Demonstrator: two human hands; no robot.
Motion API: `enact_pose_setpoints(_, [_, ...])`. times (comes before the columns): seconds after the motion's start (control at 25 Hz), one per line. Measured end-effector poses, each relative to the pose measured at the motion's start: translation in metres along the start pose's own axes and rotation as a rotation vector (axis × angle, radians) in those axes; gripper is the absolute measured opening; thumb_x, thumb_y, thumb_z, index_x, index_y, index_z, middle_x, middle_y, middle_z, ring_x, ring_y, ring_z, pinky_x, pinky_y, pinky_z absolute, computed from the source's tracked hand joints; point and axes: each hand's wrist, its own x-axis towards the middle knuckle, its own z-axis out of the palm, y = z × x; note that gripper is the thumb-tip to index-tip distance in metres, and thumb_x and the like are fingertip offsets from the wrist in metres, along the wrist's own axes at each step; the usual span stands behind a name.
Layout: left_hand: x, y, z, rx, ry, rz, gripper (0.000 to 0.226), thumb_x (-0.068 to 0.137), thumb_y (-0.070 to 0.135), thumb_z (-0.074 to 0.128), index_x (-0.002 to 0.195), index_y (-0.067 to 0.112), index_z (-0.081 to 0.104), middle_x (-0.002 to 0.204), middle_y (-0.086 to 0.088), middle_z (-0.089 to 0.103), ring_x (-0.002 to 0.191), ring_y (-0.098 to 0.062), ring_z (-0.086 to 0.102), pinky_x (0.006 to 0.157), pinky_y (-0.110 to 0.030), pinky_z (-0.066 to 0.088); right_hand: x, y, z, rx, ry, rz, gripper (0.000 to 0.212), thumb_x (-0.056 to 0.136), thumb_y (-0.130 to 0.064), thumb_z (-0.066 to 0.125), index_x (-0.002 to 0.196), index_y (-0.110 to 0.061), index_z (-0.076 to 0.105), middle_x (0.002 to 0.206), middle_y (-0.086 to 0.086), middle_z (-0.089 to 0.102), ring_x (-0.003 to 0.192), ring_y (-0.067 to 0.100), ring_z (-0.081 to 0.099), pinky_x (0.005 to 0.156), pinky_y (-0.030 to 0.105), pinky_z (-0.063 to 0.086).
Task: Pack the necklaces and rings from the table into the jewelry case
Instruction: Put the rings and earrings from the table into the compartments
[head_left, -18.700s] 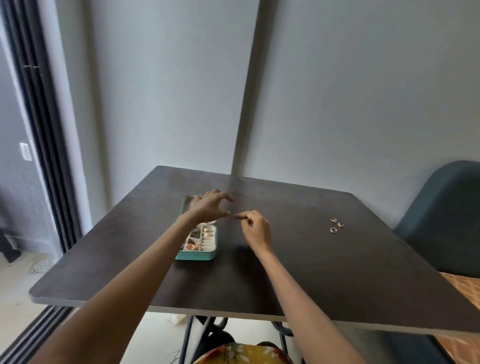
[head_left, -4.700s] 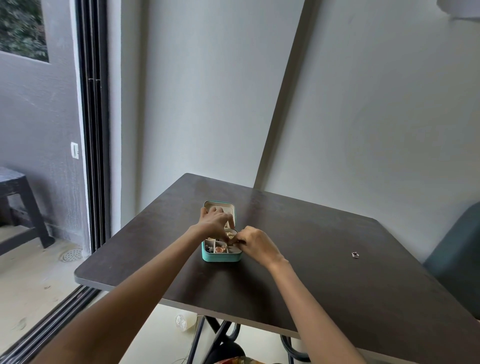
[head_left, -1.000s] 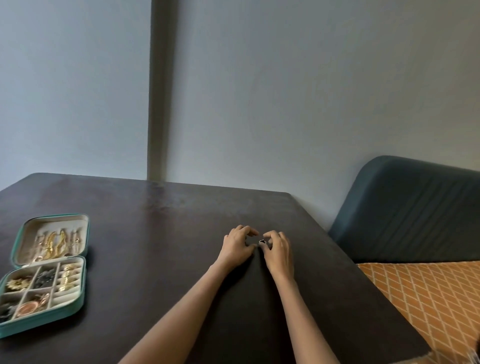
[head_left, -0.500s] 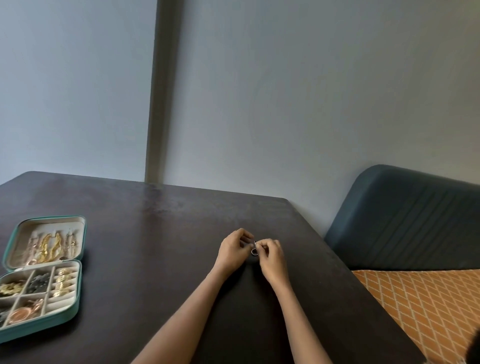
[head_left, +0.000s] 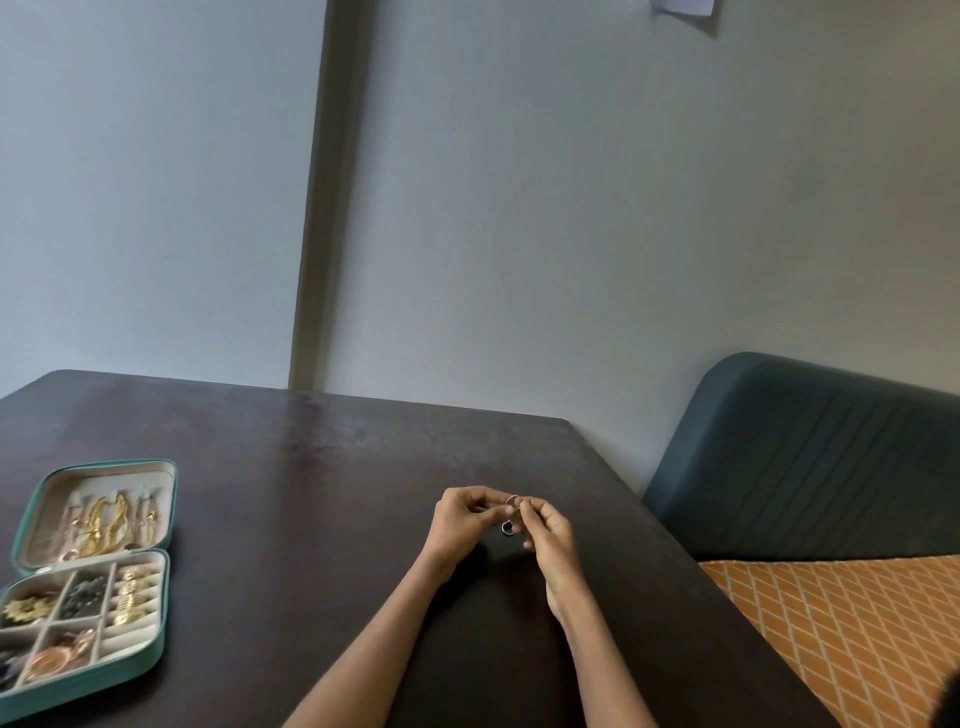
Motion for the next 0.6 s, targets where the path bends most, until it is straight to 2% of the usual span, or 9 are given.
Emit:
enact_pose_setpoints(0.12, [0.001, -0.001, 0.000, -0.003, -0.025, -0.022, 0.005, 0.077, 0.014, 0.076, 0.073, 0.017, 0.075, 0.067, 0.001, 0.070, 0.063, -0.005, 0.059, 0.067, -0.020, 0.048, -0.002, 0.000, 0.004, -0.051, 0.045, -0.013, 0.011, 0.095, -0.011, 0.051, 0.089, -0.016, 0.059, 0.076, -0.002, 0.063, 0.068, 0.008, 0.056, 0.050, 0.010, 0.037])
enact_pose_setpoints(0.2, [0.002, -0.003, 0.000, -0.013, -0.032, -0.048, 0.007, 0.078, 0.018, 0.075, 0.073, 0.015, 0.074, 0.069, 0.000, 0.070, 0.065, -0.007, 0.058, 0.069, -0.023, 0.048, -0.003, 0.001, 0.005, -0.034, 0.089, -0.046, 0.010, 0.092, -0.010, 0.056, 0.094, -0.018, 0.060, 0.084, 0.001, 0.066, 0.070, 0.008, 0.059, 0.050, 0.011, 0.040])
enact_pose_setpoints(0.36, [0.001, -0.004, -0.001, -0.002, -0.025, -0.055, 0.012, 0.084, 0.021, 0.070, 0.076, 0.014, 0.075, 0.071, 0.003, 0.071, 0.067, 0.001, 0.058, 0.071, -0.018, 0.046, -0.006, 0.002, 0.002, 0.023, 0.086, -0.129, 0.028, 0.090, 0.001, 0.055, 0.110, -0.017, 0.064, 0.099, -0.003, 0.069, 0.081, 0.003, 0.064, 0.063, 0.015, 0.050])
enact_pose_setpoints(0.52, [-0.008, 0.007, -0.010, 0.050, -0.069, -0.049, 0.011, 0.086, 0.019, 0.068, 0.083, 0.010, 0.074, 0.076, -0.003, 0.070, 0.066, -0.007, 0.056, 0.070, -0.023, 0.047, -0.011, -0.001, 0.005, 0.034, 0.094, -0.111, 0.022, 0.085, -0.002, 0.064, 0.106, -0.005, 0.068, 0.091, 0.004, 0.072, 0.063, 0.001, 0.062, 0.063, 0.015, 0.052])
enact_pose_setpoints(0.6, [-0.015, 0.019, -0.022, 0.060, -0.090, -0.039, 0.014, 0.087, 0.013, 0.065, 0.089, 0.001, 0.073, 0.074, 0.000, 0.069, 0.064, -0.003, 0.058, 0.063, -0.017, 0.047, -0.017, -0.005, 0.012, 0.087, 0.095, -0.078, 0.022, 0.083, -0.003, 0.066, 0.105, -0.003, 0.068, 0.087, 0.005, 0.072, 0.060, 0.003, 0.060, 0.061, 0.015, 0.052])
